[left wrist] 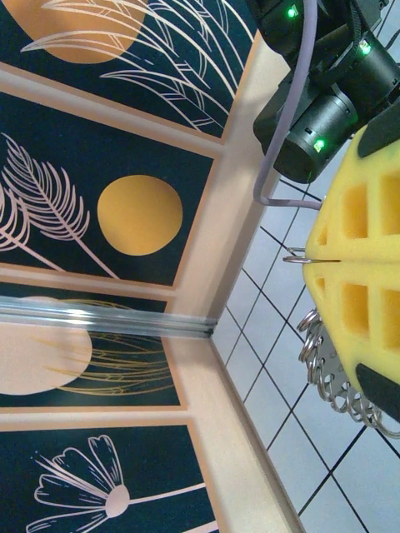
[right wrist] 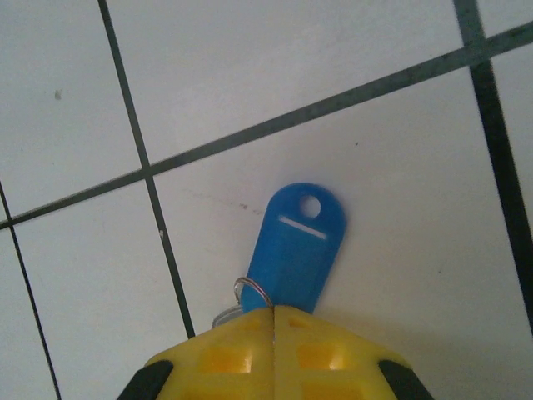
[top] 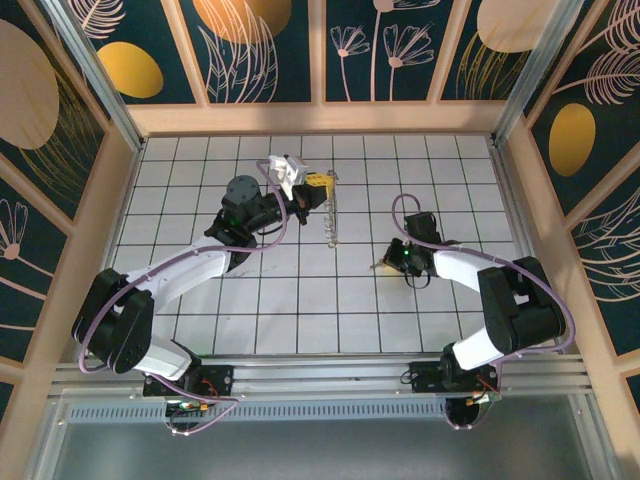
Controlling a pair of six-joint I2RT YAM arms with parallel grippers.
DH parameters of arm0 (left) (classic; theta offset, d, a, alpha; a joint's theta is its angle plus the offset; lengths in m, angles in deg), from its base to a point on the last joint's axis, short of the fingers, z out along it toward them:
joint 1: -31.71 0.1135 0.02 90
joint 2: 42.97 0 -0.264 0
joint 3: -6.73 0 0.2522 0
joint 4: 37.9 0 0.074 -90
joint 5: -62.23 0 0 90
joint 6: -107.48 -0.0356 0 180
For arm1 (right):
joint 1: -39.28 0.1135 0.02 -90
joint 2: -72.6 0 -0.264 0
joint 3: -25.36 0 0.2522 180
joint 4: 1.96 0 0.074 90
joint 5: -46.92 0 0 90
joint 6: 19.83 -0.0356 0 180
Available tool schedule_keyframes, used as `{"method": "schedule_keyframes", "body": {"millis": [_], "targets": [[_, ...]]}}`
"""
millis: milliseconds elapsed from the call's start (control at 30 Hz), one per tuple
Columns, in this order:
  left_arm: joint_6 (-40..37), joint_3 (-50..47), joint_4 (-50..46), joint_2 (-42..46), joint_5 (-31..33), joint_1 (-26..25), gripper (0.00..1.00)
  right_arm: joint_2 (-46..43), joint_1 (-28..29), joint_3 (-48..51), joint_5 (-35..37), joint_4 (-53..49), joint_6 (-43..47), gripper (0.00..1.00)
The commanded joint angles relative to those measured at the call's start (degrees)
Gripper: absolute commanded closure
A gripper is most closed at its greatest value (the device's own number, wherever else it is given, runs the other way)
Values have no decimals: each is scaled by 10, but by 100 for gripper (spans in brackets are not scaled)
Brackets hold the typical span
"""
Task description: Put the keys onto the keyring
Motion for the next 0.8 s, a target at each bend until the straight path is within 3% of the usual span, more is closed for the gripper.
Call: {"method": "schedule_keyframes", "body": {"millis": [0, 500, 767], "targets": [[-1, 10, 35, 1, -7, -2, 100, 5, -6, -14, 0, 4, 14, 100], [6, 19, 30, 0, -9, -2, 100, -134, -41, -9, -118, 53, 63, 100], [10, 20, 31, 1, -11, -2, 100, -175, -83, 42, -266, 148, 59, 100]]}}
